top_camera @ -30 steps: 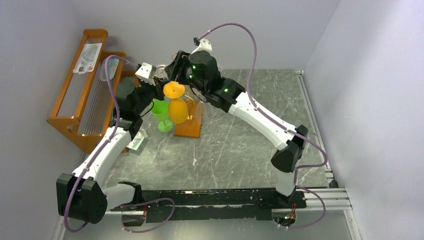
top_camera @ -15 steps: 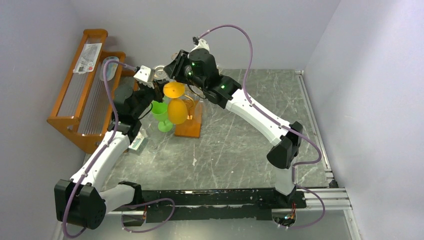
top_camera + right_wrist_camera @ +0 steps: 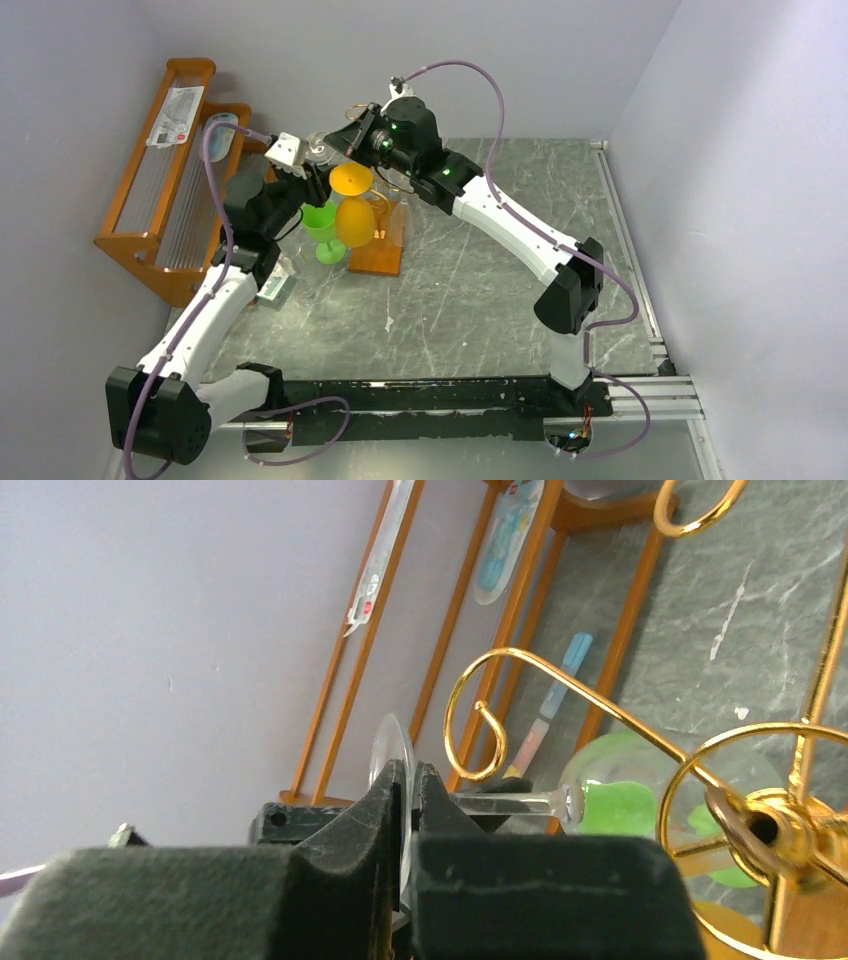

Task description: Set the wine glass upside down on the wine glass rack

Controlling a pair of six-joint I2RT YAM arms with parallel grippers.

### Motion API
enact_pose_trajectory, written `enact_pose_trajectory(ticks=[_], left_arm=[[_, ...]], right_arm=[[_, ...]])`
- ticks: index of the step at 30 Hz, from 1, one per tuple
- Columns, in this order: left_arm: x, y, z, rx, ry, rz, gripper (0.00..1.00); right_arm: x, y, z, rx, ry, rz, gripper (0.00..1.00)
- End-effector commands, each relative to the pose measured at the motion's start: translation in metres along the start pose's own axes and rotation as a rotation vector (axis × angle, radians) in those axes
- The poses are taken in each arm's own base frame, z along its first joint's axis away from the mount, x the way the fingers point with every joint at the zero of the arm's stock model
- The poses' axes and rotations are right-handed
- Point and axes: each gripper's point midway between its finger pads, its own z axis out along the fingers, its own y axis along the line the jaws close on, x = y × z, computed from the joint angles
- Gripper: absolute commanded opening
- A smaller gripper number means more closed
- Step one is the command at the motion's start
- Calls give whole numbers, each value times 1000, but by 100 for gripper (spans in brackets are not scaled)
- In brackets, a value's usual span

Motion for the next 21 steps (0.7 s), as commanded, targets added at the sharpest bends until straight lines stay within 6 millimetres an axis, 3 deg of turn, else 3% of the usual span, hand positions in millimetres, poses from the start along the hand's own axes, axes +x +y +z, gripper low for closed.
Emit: enact_pose_trajectory(ticks=[1,4,8,17,21], left_arm=[[-24,0,-14,-36,-35,-12,42],[-15,6,-25,-93,20,-55,52],[-14,3,-39,-111,56,-98,57],[-38,19,-68,-305,56,-282,58],[-44,36,-78,-460,34,-424,57]], right_arm=[[-16,5,-7,-29,-40,21,0],[-22,4,-7,-19,-68,32,0],[-25,6,-8,-29,-76,37,0],[-27,17,-13,-76,-82,65,0],[-22,21,-13,-101,-56,76,0]])
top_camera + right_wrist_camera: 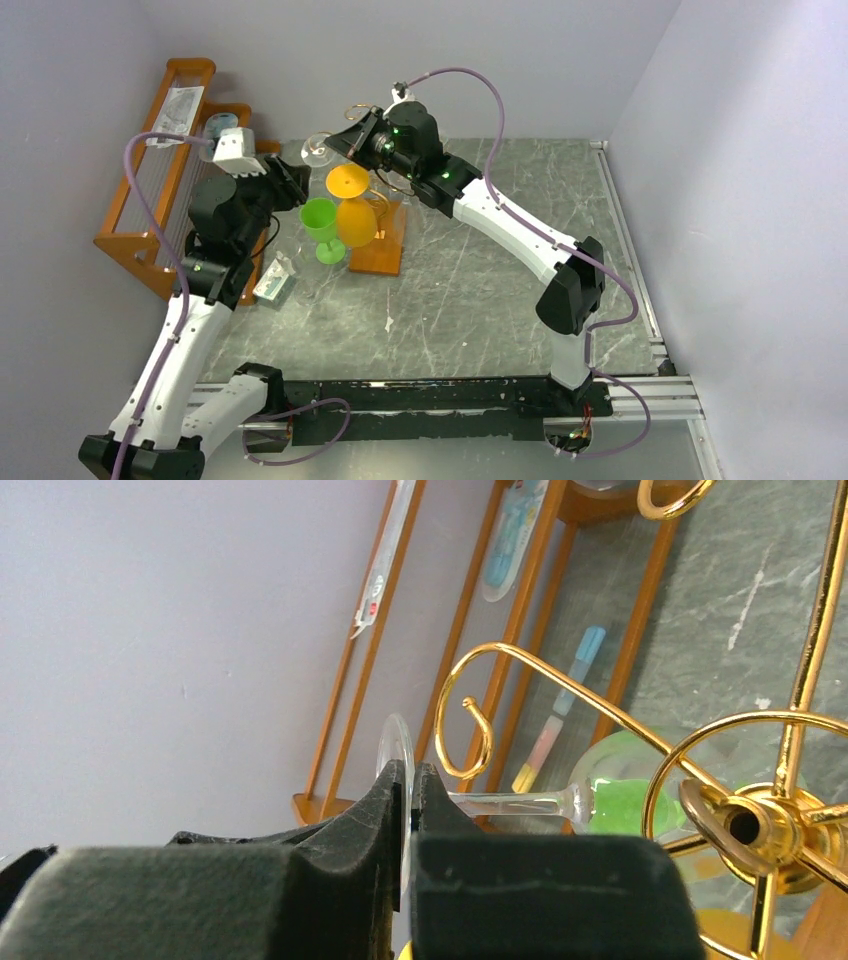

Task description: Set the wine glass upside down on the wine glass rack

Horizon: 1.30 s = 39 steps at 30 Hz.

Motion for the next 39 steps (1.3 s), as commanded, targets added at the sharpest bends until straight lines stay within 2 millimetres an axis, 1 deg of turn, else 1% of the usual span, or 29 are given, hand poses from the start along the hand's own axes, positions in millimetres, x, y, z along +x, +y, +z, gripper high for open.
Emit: enact_pose_trajectory(ticks=[1,4,8,11,12,15,17,21,23,29,31,32,33,34,37,39], left_arm=[[-10,21,-12,-187,-10,-197,58],[-17,16,-14,-195,-14,-304,61],[-25,-4,-11,-118,5,-402,68],[-32,-16,-6,-55,14,-447,78],[-33,-17,-4,-49,16,-458,80],[-32,-19,5,-23,47,-487,78],[-29,-17,11,-14,71,-506,76],[-27,-20,17,46,95,-549,61],[-28,-23,18,84,103,-571,54],[-30,-30,18,190,132,-664,42],[-27,-30,19,236,149,-709,34],[-26,-35,19,274,164,-728,30],[-26,-34,20,294,163,-741,28],[-26,-31,20,299,161,-754,26],[-25,-31,20,309,172,-758,23],[-26,-35,18,332,180,-757,22]], right_arm=[[-24,33,-17,-102,-49,19,0],[-23,35,-18,-112,-41,27,0],[-22,40,-20,-130,-36,32,0],[-20,41,-21,-140,-24,36,0],[-19,42,-21,-143,-22,38,0],[-19,45,-24,-158,-20,41,0],[-19,46,-25,-163,-18,44,0],[-17,46,-26,-170,-4,51,0],[-14,44,-26,-168,9,58,0],[-13,49,-26,-202,17,59,0],[-14,50,-28,-207,16,55,0],[-14,50,-28,-208,14,54,0],[-15,50,-29,-207,13,51,0],[-14,50,-30,-208,13,48,0],[-14,50,-30,-208,12,43,0],[-14,51,-30,-210,13,41,0]])
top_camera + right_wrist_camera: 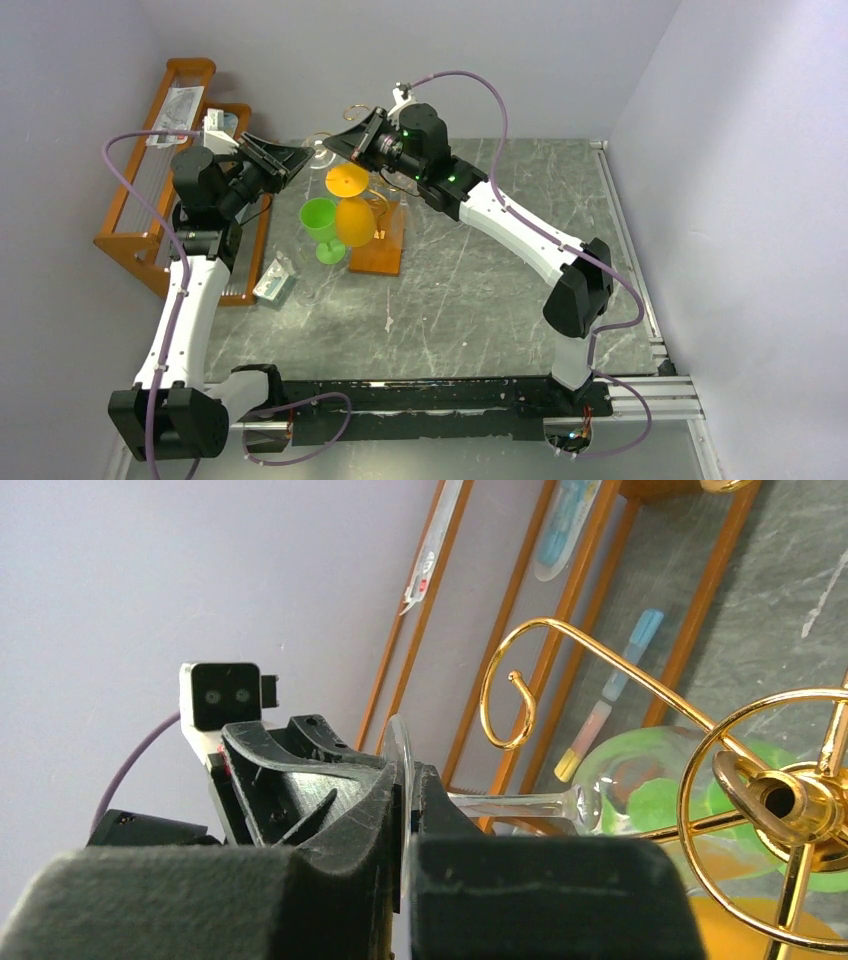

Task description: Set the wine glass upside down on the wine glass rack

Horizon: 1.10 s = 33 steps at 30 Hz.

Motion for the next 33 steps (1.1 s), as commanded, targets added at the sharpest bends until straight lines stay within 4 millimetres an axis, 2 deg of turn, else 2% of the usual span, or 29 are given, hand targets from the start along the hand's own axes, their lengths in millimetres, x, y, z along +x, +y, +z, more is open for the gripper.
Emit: enact_pose_trajectory(ticks=[1,4,7,12,15,25,30,33], left_arm=[[8,-23,-5,116,75,-11,20],[17,-29,-6,169,134,-25,8],[22,-36,-8,206,170,-26,5],[14,-38,-6,190,145,-19,5],[9,-38,-2,181,132,-37,5],[-5,-38,5,156,68,-50,5],[-8,-33,13,152,63,-71,5],[-9,-35,18,149,50,-51,5]], right_arm=[[-15,36,-15,-101,-31,-15,0],[-15,36,-15,-104,-29,-20,0],[-15,37,-17,-106,-30,-29,2],[-22,31,-21,-64,-61,-53,38],[-31,33,-30,-48,-106,-79,48],[-50,20,-51,44,-202,-146,61],[-63,27,-75,48,-273,-189,63],[-73,39,-94,15,-326,-215,63]])
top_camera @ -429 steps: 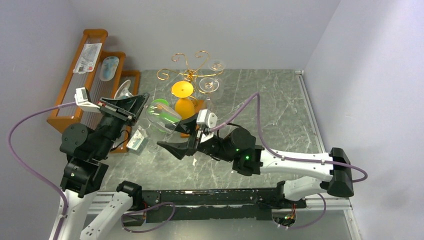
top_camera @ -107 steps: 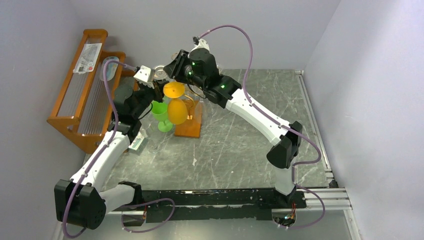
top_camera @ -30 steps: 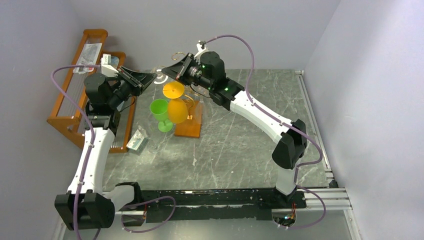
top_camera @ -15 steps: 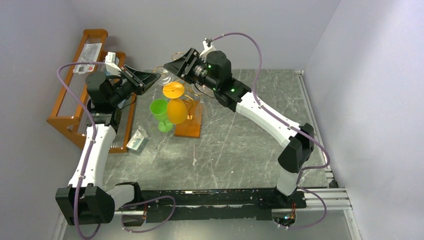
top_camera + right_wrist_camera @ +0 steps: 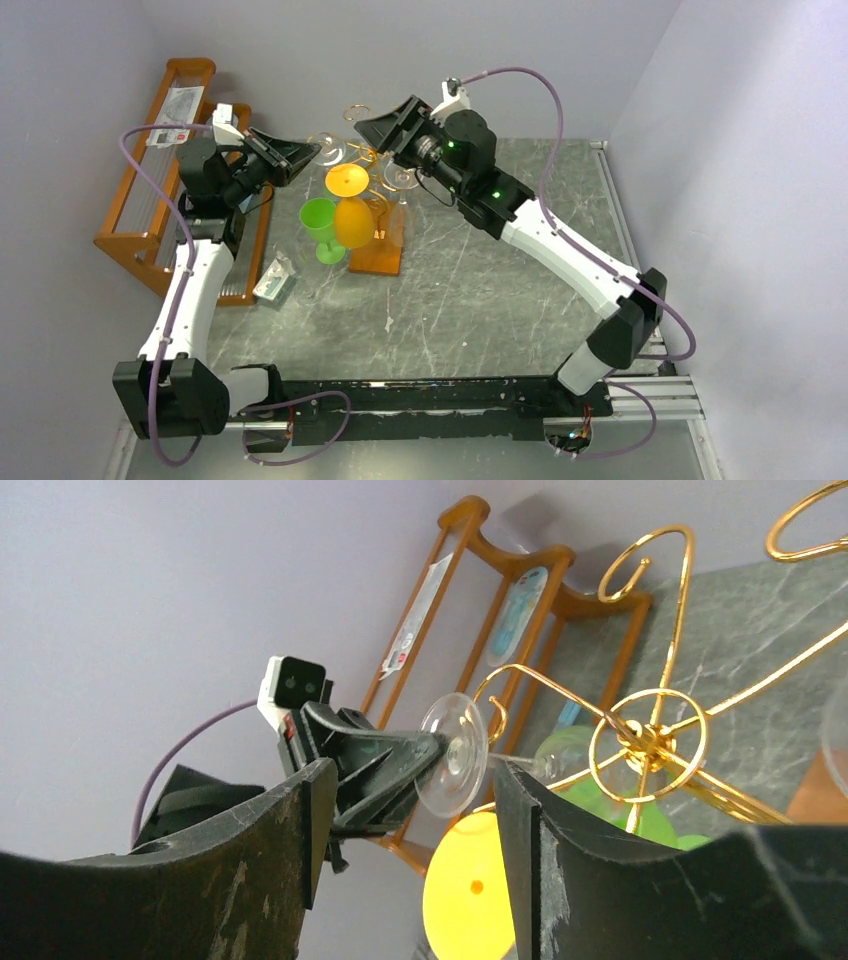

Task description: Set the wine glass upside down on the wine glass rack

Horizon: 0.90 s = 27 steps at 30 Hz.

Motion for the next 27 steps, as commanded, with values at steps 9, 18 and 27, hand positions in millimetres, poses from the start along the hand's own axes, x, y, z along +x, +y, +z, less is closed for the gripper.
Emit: enact_pose_trajectory(ticks=[9,18,27], left_arm=[[-24,-25,23,21,-99,106,5],[-40,-13,36,-14,-144,105,5],[-56,-10,15,-97,-252,166,5]], right_arm=[[-35,38,-74,-183,-124,-114,63],[-32,53,-97,-263,-95,-175,63],[-16,45,-113,-268,-28,-194,63]])
